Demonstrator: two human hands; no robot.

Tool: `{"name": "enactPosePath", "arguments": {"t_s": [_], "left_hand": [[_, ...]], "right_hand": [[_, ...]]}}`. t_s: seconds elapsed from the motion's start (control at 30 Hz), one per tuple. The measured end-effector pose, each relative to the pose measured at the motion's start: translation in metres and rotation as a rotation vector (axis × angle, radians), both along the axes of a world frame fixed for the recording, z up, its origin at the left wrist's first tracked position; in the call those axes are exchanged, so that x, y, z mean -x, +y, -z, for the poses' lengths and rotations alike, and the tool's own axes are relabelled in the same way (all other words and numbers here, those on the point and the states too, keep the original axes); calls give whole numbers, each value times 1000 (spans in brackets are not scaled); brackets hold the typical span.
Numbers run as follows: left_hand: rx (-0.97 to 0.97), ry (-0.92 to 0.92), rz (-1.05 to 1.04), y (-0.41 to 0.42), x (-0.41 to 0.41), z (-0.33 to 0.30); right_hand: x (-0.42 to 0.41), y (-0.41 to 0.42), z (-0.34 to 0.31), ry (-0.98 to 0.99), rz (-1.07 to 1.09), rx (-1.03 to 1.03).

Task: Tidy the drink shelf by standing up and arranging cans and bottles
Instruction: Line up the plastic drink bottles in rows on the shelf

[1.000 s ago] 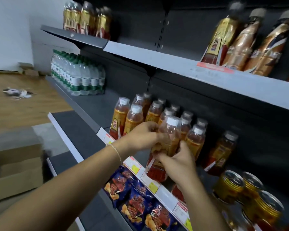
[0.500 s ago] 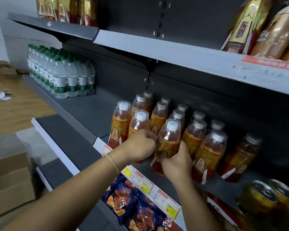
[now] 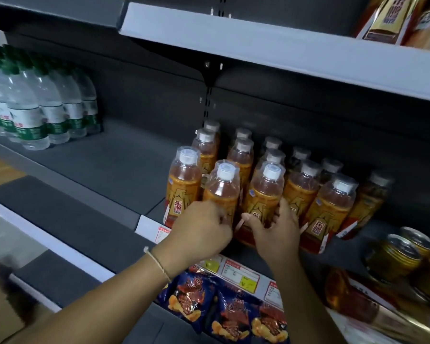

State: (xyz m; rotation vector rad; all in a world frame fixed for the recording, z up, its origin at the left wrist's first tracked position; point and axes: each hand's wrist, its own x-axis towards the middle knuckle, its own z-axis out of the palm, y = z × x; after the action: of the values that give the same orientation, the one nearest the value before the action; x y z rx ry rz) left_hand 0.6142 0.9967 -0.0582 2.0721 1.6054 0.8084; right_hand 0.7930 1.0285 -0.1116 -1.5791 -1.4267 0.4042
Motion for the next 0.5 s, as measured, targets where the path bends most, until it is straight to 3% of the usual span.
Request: {"name": "enactPosePath", "arguments": {"t_s": [0.1,0.17,0.5], "left_hand": [[-51,177,-148,-1,10,14],[-77,190,-201,-1,12,22],[11,-51,-108,17,2,46]], "right_hand": [[4,-1,4,27,26,-22],[6,-1,6,47,41,-34],[-6,-20,28,127,31,63]]}}
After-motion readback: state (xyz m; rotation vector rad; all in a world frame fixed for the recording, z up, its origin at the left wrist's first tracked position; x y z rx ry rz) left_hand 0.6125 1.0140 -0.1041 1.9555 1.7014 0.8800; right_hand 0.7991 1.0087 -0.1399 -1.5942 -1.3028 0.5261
